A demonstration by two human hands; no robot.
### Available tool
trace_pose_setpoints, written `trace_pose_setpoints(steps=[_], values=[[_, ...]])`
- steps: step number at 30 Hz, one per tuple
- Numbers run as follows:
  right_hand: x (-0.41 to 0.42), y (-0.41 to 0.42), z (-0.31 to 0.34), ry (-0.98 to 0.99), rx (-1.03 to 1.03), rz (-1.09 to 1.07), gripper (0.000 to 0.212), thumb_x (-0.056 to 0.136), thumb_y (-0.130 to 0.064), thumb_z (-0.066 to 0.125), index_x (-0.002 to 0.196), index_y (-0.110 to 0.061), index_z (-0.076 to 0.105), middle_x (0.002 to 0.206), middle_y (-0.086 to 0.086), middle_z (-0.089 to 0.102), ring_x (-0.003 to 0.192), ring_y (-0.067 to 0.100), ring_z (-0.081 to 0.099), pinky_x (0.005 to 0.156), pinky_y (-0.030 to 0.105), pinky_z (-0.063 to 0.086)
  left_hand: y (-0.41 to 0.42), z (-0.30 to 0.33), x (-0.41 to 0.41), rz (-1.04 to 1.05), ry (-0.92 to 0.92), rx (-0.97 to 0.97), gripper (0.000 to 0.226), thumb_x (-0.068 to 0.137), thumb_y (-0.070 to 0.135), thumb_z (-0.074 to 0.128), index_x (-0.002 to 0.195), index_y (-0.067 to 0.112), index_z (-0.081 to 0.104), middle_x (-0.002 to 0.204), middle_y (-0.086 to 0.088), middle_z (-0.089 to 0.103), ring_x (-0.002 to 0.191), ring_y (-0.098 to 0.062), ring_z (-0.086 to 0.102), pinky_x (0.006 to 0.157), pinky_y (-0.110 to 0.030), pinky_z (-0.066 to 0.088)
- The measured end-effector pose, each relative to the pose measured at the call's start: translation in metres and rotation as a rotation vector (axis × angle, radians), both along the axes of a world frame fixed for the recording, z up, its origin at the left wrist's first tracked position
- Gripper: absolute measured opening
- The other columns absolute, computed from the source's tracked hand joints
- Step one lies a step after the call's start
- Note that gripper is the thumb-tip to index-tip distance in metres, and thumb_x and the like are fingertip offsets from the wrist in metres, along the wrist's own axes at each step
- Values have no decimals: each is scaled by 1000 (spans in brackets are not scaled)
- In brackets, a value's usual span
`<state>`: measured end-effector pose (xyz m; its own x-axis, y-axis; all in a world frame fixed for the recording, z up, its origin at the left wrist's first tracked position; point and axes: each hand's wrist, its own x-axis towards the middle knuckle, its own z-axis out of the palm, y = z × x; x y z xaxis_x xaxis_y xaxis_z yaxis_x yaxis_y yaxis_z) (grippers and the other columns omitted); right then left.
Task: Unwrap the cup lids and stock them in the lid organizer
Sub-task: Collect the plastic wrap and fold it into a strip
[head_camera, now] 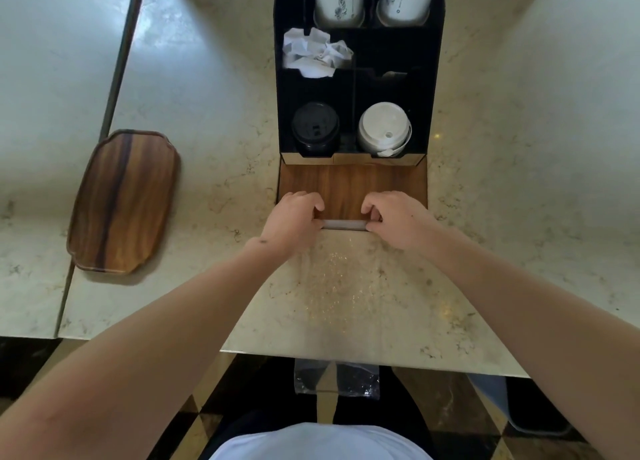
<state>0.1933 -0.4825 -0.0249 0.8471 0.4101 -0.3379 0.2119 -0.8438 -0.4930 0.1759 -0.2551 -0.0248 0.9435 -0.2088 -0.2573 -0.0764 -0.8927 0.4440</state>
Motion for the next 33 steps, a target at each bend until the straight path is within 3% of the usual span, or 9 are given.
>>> trace_pose_setpoints(steps=[2, 5, 8, 12, 17, 21, 27, 33], values=[[1, 1, 2, -7, -33, 42, 15, 91, -19, 70, 105, -21, 68, 95, -7, 60, 93, 14, 55, 79, 32, 51, -2, -1, 3, -13, 29, 11, 18, 94, 18, 69, 112, 17, 69, 95, 7, 53, 96, -17, 47, 80, -28, 40], [1, 1, 3, -30, -49, 100, 5, 92, -18, 67, 94, -22, 69, 97, -5, 61, 96, 16, 54, 80, 33, 51, -1, 1, 2, -62, 42, 42, 8, 95, 16, 64, 93, 21, 70, 96, 3, 52, 98, -19, 46, 77, -29, 39], [-4, -1, 3, -71, -41, 142, 8, 92, -14, 63, 90, -20, 66, 90, -6, 63, 89, 16, 56, 73, 32, 51, 3, 5, -4, -181, -16, 24, 12, 96, 9, 57, 89, 16, 63, 92, -2, 62, 92, -23, 53, 75, -34, 48], [-16, -6, 0, -160, 26, 148, 9, 91, -10, 64, 88, -16, 70, 83, -5, 63, 84, 16, 55, 70, 31, 49, 8, 7, -16, -274, -102, -7, 15, 99, 8, 55, 102, 10, 69, 95, -5, 69, 92, -24, 58, 81, -38, 53], [-18, -9, 0, -168, 37, 171, 11, 94, -14, 63, 91, -17, 73, 85, -7, 63, 88, 15, 55, 73, 29, 48, 11, 2, -20, -274, -133, -32, 17, 98, 9, 57, 92, 11, 73, 88, -3, 66, 86, -22, 55, 77, -39, 52], [-19, -9, 1, -299, -11, 273, 13, 93, -7, 63, 86, -13, 73, 87, 1, 63, 83, 19, 54, 70, 36, 50, 12, 1, -20, -376, -250, 14, 14, 96, 9, 62, 88, 9, 73, 88, -4, 66, 83, -24, 55, 76, -39, 50], [-35, -16, -7, -406, -15, 327, 16, 84, 1, 72, 95, -10, 77, 92, 5, 65, 83, 22, 58, 68, 34, 49, 27, -10, -32, -445, -367, 40, 20, 85, -8, 70, 99, 4, 79, 90, -11, 65, 83, -30, 60, 75, -44, 54], [-43, -23, -14, -446, -9, 313, 22, 96, -25, 62, 107, -14, 76, 95, 2, 59, 83, 17, 51, 67, 29, 39, 35, -10, -33, -476, -414, 68, 22, 83, -2, 73, 100, 12, 79, 88, -4, 71, 88, -28, 63, 78, -41, 52]])
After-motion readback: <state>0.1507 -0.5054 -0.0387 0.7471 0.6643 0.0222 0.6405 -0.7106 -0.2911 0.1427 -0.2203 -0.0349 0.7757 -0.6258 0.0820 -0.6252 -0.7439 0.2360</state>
